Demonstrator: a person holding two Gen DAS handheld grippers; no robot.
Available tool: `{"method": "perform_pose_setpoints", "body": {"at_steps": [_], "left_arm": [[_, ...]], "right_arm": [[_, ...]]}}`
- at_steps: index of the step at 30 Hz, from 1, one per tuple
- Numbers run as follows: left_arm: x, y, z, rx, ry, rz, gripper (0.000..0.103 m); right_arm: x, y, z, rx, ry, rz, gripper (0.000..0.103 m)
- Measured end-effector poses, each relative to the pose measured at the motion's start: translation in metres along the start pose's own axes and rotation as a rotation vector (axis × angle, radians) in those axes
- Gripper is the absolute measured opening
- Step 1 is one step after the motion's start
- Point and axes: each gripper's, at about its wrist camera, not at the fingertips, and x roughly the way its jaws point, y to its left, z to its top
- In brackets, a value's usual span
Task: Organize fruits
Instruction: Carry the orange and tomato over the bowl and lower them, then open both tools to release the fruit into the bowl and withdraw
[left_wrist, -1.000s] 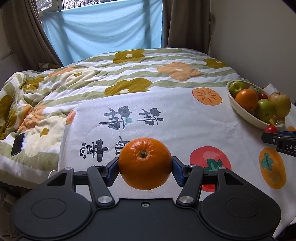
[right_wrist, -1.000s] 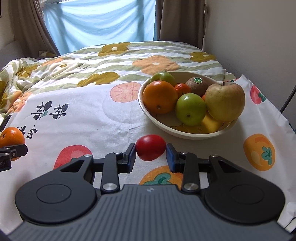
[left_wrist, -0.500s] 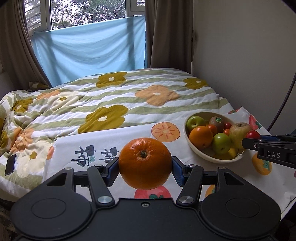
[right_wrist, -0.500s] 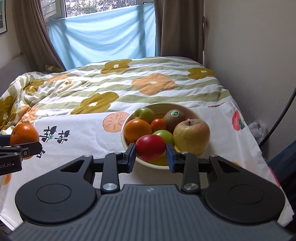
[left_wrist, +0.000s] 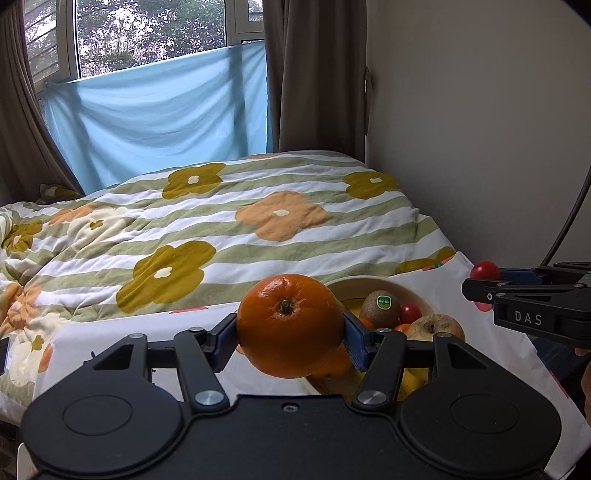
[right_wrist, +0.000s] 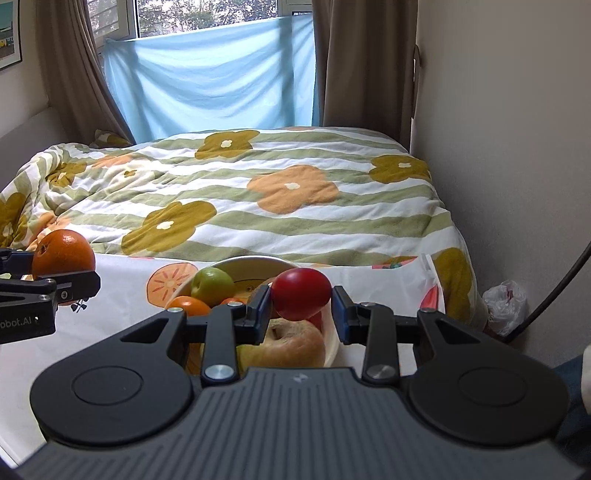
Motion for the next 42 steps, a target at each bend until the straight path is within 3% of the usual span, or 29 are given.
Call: {"method": "perform_pose_setpoints", "body": {"at_steps": [10,19,32,34,36,38,42], "left_arm": [[0.080,-0.036,0.032,0.005,0.049,-0.003,0.063],[0.145,-0.056,0.036,0.037,0.137,-0.004,0.063],[0.182,-0.071,0.032,0.114,0.205,-0.001,0.064],[0.181,-0.070,0.033,0.114,0.199,-0.006,0.068],[0.177,-0.069,0.035,0.116,0.179,-0.010,0.082],[0.173,-0.067,0.036,0.116,0.160,-0.011,0.089],[0.167,-0.061,0.035,0.091,0.157,-0.013,0.090]], "right_arm": [[0.061,-0.026,0.019,-0.090,0.030,0.085,0.050],[0.102,-0.038,0.016,-0.132,0.070,0.130,0.050],[0.124,-0.057,0.012,-0.105,0.097,0.138,0.050],[0.125,-0.057,0.012,-0.103,0.096,0.137,0.050],[0.125,-0.056,0.013,-0.099,0.095,0.136,0.050],[0.125,-0.056,0.013,-0.097,0.093,0.135,0.050],[0.125,-0.056,0.013,-0.099,0.091,0.136,0.050]]}}
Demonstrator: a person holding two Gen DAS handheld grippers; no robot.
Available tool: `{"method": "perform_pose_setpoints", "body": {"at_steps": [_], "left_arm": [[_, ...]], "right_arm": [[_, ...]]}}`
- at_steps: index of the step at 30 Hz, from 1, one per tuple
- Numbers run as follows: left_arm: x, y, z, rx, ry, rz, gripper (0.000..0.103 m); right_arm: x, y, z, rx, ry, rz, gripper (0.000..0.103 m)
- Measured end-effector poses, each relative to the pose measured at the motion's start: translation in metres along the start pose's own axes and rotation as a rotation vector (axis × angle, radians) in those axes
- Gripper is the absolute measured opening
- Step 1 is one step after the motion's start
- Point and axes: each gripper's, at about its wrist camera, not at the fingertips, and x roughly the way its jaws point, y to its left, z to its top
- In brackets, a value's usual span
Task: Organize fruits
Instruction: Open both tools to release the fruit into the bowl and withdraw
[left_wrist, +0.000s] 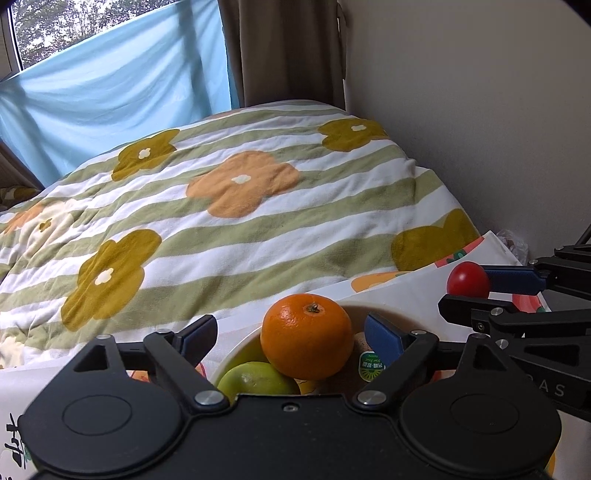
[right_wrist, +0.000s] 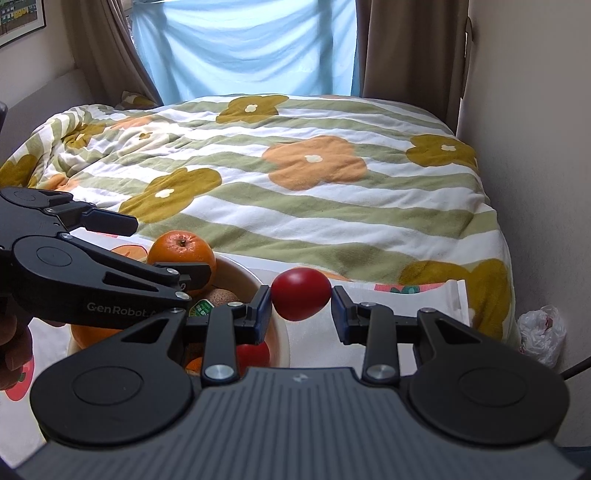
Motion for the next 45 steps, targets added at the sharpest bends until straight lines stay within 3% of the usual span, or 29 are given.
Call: {"method": "perform_pose_setpoints", "body": {"at_steps": [21,31,38,40,42,45], "left_arm": [[-0.086,0.055,-0.037,-0.116,-0.056,0.055,0.093],[-0.115,0.070,-0.067,-0.165,-0.046,0.083,0.093],[-0.115,0.071,-0.083,-0.192,-0.027,0.109,0.093],[-0.115,0.070,-0.084,-0.199,-0.026,0.115,0.093],[-0.116,0.068,-0.085,-0.205,-0.027,0.125,0.093],[-0.118,0.067,-0.085,-0.216,-0.029,0.136,0.093]], "right_arm": [[-0.033,0.046,0.013,-0.030,-0.051,0.034,0.050],[-0.034,0.084,-0.003,-0.057,-0.017,0.081,0.050],[-0.024,0.090,-0.017,-0.123,-0.008,0.084,0.051],[-0.024,0.089,-0.019,-0.131,-0.016,0.099,0.062],[-0.028,0.089,-0.021,-0.133,-0.051,0.094,0.102],[-0.035,0.088,-0.022,-0.138,-0.088,0.085,0.103]]}}
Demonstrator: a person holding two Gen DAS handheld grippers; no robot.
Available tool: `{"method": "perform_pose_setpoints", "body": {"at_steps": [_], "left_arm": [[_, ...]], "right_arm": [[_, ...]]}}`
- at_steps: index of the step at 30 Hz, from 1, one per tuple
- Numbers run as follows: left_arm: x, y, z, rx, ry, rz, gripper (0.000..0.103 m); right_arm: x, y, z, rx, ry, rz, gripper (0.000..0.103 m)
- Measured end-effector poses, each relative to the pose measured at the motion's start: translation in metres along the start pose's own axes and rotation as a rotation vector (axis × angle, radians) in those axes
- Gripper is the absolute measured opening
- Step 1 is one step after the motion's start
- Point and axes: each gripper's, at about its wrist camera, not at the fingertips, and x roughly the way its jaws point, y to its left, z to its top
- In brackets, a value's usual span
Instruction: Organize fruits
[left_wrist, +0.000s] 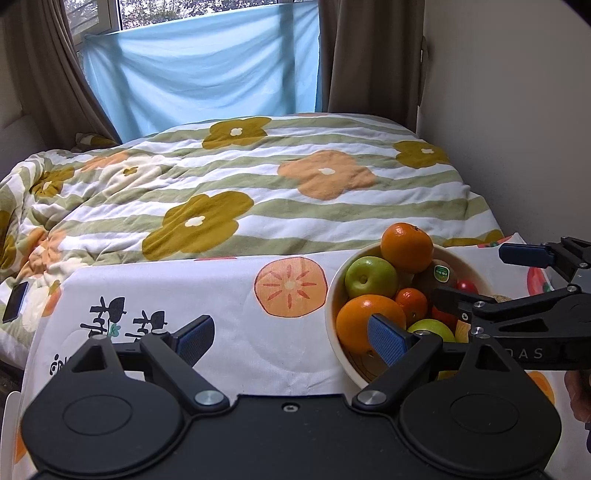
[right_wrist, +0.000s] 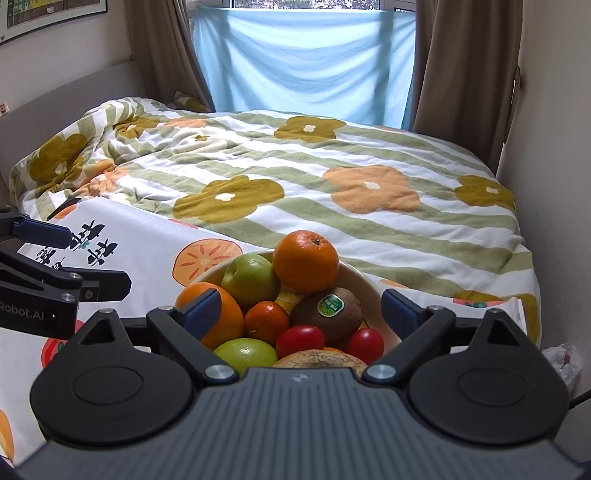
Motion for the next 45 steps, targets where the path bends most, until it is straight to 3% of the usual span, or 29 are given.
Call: {"method": "perform_pose_setpoints", "body": {"at_steps": [9,22,26,32,45], "left_arm": [[-0.041,0.004,0.003,-0.028,-0.062,0.032,0.093],[-0.147,0.034,-0.016,-0.048,-0.194,0.020,0.094],[-0.167,0.045,-0.026,-0.054,-0.224,0.021,0.100],[-0.188,0.058,-0.042,-0.030,-0.255,0.035,0.103],[-0.201,0.072,-0.069,0.000,-0.265,0.026,0.103]], "right_arm": [[-0.028,0.010,0.009,0.013,-0.005,0.011,0.103],[-0.148,0.055,0.027,0.095,-0.105,-0.098,0.103],[-0.181,0.068,0.021,0.140,-0.115,-0.140,0.103],[-0.206,0.089,0.003,0.174,-0.089,-0.227,0.103],[-0.222,0.111,-0.020,0.226,-0.048,-0.267,0.103]]}}
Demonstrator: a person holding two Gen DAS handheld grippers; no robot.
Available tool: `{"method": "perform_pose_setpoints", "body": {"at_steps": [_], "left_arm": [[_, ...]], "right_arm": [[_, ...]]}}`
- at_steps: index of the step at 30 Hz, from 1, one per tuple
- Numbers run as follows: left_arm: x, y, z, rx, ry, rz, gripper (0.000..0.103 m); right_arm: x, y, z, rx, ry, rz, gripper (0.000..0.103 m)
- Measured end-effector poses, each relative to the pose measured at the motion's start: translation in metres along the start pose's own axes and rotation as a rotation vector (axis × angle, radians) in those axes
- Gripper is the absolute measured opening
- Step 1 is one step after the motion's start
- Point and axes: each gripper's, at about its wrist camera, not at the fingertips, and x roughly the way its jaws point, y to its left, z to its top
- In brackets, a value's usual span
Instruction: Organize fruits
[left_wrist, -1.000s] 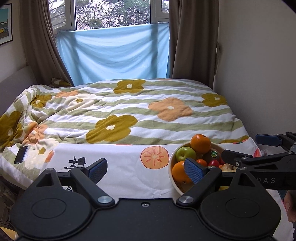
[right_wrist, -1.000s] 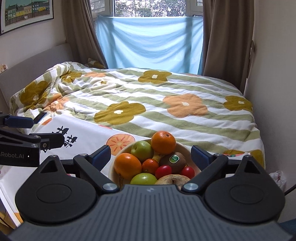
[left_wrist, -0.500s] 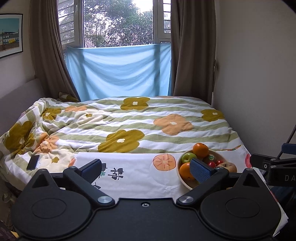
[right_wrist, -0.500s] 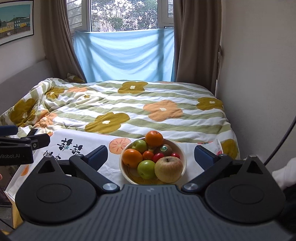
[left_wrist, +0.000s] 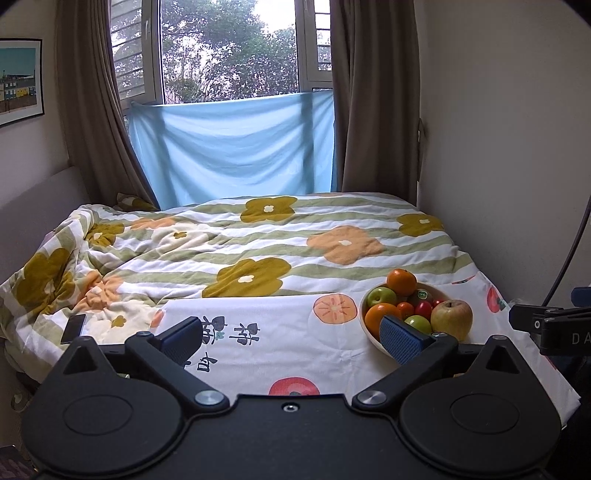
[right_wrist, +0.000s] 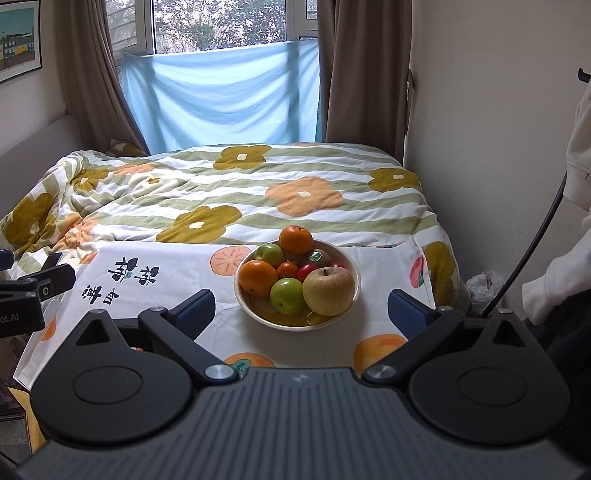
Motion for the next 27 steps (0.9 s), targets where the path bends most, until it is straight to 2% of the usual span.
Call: {"method": "perform_pose_setpoints", "body": {"at_steps": [27], "left_arm": [[-0.011,0.007,-0.007,0.015,-0.021,0.019,0.103]], "right_arm": [[-0.004,0.007,-0.001,0.003,0.004,-0.004,0.103]]}}
